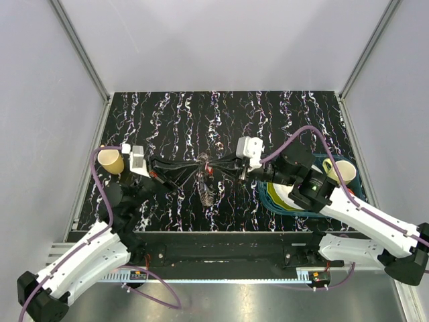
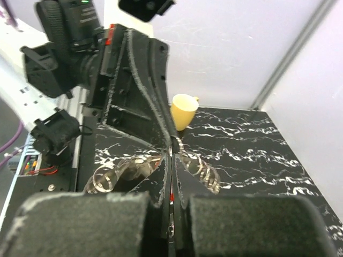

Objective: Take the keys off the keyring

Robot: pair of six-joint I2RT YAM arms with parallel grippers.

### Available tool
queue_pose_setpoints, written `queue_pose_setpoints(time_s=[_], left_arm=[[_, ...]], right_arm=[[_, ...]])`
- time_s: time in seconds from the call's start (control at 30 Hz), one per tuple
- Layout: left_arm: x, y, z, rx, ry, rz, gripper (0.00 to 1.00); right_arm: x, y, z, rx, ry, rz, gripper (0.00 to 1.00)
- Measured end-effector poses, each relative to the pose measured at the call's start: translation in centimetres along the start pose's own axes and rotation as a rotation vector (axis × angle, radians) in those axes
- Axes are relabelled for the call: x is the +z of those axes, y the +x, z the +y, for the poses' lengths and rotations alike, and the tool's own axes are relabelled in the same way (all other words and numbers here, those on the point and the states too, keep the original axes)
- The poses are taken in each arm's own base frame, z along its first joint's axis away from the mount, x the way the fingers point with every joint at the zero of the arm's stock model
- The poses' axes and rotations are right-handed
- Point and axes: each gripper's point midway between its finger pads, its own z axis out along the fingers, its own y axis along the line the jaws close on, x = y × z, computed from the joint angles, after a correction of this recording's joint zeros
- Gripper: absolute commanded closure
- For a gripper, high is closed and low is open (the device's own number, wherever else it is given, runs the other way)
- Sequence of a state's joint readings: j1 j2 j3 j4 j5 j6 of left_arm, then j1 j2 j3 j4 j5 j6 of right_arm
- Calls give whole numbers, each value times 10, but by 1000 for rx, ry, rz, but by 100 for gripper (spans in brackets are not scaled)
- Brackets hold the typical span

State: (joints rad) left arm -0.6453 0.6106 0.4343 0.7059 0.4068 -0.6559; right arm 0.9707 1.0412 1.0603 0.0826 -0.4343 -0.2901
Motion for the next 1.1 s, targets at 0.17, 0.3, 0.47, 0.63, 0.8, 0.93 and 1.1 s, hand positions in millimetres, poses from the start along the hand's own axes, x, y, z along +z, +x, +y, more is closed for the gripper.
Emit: queue_pose_setpoints(time_s=[0.17,0.3,0.47,0.63,0.8,0.93,1.1], left_arm=[[-12,7,17,97,-115,77,100],[-25,16,30,154,-189,128,100],[-37,27,40,196,-236,189,100],[-46,36,45,223,-258,237,100],[-54,37,47,249,-279,253,100],[-58,38,52,265,-305,267,100],[-62,41,56,271,-333,288,100]], right_arm=[[-7,3,-18,27,123,31,100],[-12,16,-39,55,246,84,100],[-18,49,-85,147,389,172,100],[-18,113,-127,294,499,291,100],[-13,181,-138,460,548,399,100],[-16,215,-155,547,609,420,100],[-17,260,-173,649,675,445,100]])
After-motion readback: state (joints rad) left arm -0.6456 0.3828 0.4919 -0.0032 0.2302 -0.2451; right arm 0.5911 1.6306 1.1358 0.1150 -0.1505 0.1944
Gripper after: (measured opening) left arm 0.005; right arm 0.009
